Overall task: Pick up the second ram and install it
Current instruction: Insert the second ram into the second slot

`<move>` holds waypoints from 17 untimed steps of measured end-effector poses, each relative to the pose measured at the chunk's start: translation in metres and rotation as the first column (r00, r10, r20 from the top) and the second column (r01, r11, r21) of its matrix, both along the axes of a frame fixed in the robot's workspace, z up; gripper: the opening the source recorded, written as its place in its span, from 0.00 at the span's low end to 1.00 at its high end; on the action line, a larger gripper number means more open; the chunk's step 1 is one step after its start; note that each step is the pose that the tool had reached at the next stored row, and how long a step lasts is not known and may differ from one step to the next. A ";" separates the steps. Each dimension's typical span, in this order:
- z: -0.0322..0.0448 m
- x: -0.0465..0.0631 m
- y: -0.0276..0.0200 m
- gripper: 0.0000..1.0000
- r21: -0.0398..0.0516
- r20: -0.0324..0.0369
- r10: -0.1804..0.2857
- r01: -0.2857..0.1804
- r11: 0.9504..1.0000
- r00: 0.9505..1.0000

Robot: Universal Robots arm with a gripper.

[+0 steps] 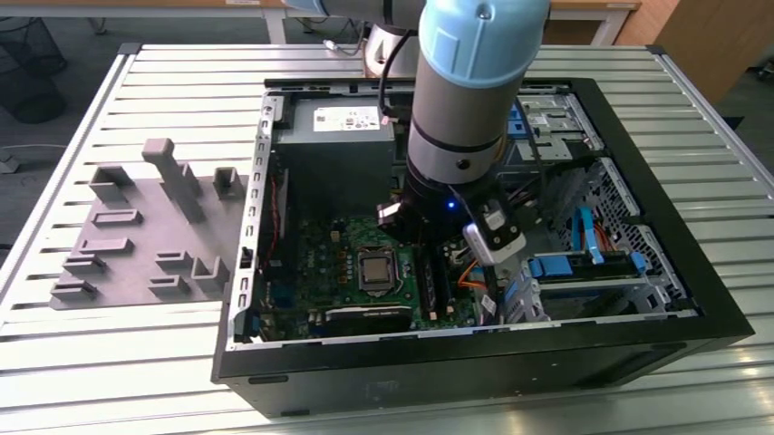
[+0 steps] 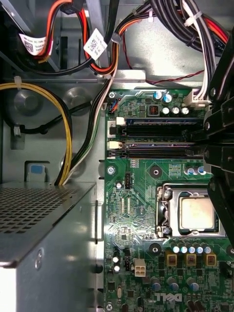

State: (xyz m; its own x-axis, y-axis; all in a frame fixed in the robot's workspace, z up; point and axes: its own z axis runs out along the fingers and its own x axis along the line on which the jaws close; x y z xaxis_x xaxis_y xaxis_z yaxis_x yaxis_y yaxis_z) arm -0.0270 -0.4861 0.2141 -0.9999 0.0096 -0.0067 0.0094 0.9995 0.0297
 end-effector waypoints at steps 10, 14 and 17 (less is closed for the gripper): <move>-0.0026 0.000 0.0002 0.14 0.000 0.000 0.000 0.000 1.000 1.000; -0.0027 0.000 0.0002 0.14 0.000 0.000 0.000 0.000 1.000 1.000; -0.0027 0.000 0.0002 0.14 0.000 0.000 0.000 0.000 1.000 1.000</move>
State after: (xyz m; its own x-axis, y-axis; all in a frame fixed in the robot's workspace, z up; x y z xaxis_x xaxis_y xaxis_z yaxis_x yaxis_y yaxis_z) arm -0.0270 -0.4859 0.2113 -0.9999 0.0096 -0.0066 0.0094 0.9995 0.0294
